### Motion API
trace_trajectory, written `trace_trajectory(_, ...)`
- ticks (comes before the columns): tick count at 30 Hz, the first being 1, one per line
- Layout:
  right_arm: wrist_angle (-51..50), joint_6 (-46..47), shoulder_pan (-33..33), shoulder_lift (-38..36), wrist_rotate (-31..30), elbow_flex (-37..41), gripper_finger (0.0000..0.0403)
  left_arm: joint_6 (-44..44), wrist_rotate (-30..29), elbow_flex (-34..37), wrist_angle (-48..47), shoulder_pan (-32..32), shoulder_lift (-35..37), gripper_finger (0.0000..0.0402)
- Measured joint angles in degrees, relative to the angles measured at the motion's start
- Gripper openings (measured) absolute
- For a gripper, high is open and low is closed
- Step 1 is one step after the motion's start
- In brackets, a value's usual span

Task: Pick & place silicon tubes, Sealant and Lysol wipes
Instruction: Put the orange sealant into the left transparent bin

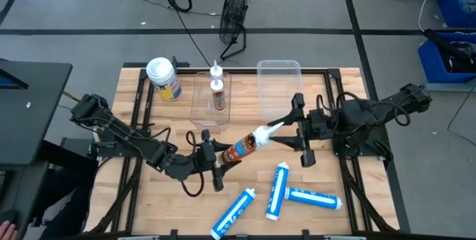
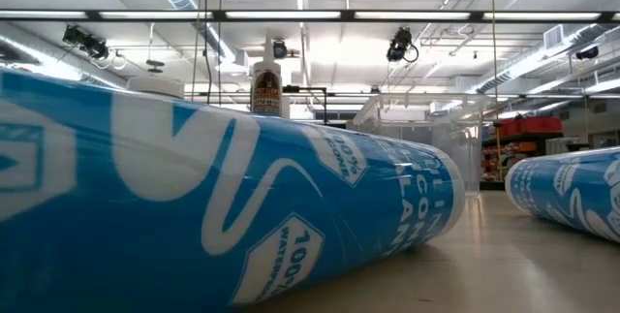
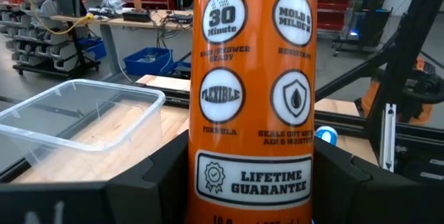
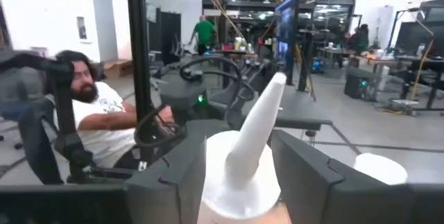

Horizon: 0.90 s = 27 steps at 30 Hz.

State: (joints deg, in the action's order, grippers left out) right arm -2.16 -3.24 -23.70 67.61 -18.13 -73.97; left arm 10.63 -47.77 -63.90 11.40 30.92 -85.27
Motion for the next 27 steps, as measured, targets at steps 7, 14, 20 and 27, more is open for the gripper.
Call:
trace_trajectory(7, -0.13, 0.33, 0.54, 0.5, 1.27, 0.0, 0.0124, 0.01, -0.01, 0.0, -0.04, 0.0, 0.0, 0.0218)
trace_trajectory(14, -0.4, 0.41, 0.52, 0.42, 2.44, -0.04, 0.0034, -1.15, -0.09, 0.0, -0.12, -0.19, 0.0, 0.0218)
trace_trajectory(20, -0.36, 0.25, 0.54, 0.44, 3.62, -0.07, 0.0026, -1.23, -0.02, 0.0, -0.17, -0.17, 0.0, 0.0229)
trace_trajectory(27, -0.34, 0.2, 0.74, 0.44, 1.74, -0.07, 0.0026, -0.83, -0.27, 0.0, -0.35, -0.35, 0.0, 0.0238)
